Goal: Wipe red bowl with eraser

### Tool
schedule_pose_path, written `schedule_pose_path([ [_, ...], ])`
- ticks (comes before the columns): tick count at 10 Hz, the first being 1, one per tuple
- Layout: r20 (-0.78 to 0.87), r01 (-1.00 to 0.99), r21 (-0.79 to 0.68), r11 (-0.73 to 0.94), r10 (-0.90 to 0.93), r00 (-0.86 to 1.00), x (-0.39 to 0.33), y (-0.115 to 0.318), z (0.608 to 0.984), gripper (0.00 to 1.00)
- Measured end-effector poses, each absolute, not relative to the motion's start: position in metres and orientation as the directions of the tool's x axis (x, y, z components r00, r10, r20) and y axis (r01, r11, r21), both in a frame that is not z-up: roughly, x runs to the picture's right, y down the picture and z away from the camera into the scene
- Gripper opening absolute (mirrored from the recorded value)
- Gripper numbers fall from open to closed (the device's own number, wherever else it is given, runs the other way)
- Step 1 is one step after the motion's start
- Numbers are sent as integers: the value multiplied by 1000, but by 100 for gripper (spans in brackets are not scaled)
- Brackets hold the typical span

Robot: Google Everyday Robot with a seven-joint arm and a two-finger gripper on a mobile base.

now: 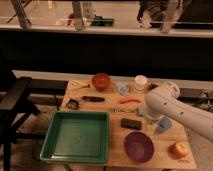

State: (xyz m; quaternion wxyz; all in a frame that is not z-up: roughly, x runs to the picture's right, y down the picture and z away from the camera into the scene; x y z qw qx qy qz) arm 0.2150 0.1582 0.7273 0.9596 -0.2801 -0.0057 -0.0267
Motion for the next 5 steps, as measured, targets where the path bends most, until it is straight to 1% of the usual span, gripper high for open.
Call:
schedule_pose_path([
  [5,71,118,-520,846,-95,993,194,139,734,80],
])
